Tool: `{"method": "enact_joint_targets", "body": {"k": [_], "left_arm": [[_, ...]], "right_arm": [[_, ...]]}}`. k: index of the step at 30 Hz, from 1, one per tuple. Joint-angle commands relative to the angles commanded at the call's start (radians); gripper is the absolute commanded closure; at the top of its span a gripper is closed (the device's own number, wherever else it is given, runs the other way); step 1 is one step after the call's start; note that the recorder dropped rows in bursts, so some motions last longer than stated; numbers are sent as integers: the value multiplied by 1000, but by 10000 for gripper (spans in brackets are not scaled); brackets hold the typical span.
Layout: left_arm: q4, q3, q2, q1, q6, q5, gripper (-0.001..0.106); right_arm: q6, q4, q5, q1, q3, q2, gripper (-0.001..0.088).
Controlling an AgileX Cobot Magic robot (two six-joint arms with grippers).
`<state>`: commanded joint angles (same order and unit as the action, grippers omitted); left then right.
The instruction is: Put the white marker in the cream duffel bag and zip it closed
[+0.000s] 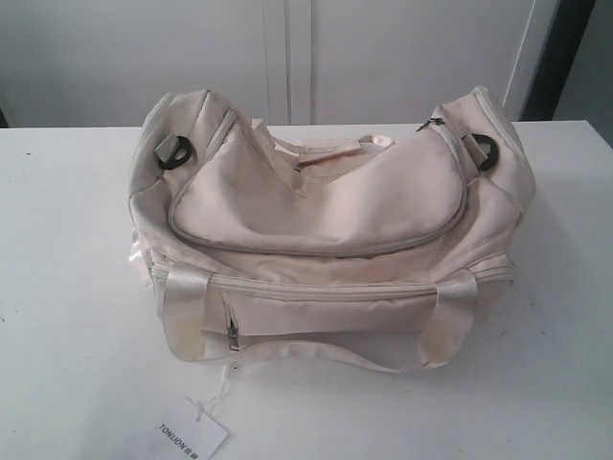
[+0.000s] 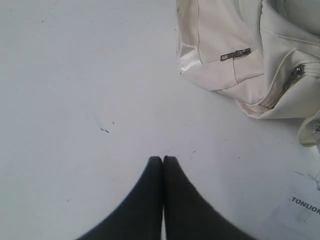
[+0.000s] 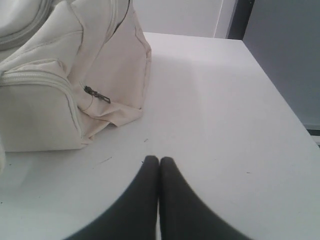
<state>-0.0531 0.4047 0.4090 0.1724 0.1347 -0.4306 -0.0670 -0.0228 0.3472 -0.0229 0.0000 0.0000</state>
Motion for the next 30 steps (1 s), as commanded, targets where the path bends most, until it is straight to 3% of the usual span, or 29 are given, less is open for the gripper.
{"method": "enact_joint_targets", "body": {"k": [14, 25, 30], "left_arm": [[-6, -9, -30, -2, -14, -14, 1053], [-33, -189, -409, -2, -58, -5, 1053], [-13, -311, -409, -38, -16, 17, 1053]], "right_arm": [[0, 0, 0, 0, 0, 0, 868], [0, -2, 0, 0, 0, 0, 868], [0, -2, 0, 0, 0, 0, 868]]}}
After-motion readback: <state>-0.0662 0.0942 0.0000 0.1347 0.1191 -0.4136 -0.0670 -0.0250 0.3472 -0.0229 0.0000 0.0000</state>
